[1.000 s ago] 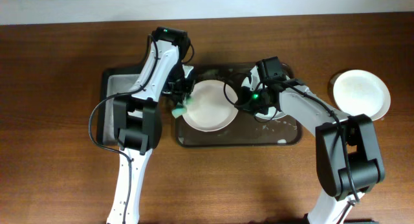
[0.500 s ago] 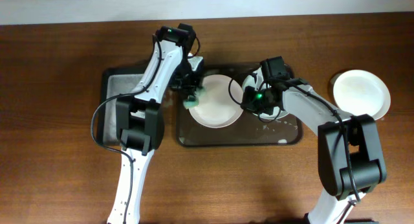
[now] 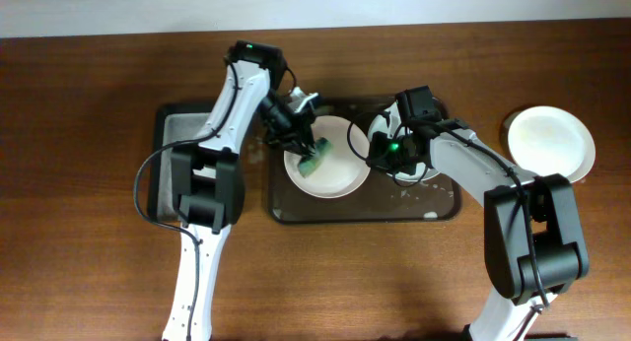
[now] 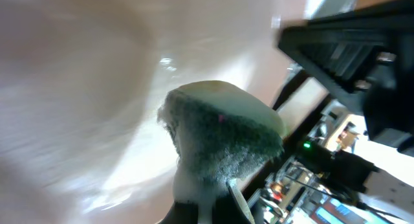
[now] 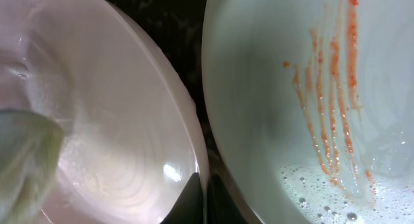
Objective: Clean dirty plates on tray and stack at the side
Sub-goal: 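Lift the scrubbed plate with the right gripper and carry it right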
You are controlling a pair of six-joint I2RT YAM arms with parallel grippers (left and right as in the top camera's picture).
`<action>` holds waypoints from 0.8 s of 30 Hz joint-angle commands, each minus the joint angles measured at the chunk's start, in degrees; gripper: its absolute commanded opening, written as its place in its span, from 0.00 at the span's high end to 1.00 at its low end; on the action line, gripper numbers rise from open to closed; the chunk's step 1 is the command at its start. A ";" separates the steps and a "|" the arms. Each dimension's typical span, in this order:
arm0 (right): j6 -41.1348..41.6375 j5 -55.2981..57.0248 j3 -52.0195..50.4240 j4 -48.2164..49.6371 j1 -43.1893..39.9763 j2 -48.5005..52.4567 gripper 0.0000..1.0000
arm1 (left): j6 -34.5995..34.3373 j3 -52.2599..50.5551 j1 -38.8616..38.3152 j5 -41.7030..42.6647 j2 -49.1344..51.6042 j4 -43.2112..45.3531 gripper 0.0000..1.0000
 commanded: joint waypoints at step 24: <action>-4.48 27.74 1.44 -7.34 0.26 -25.79 0.96 | -13.29 18.27 3.28 -19.65 -3.58 0.61 1.00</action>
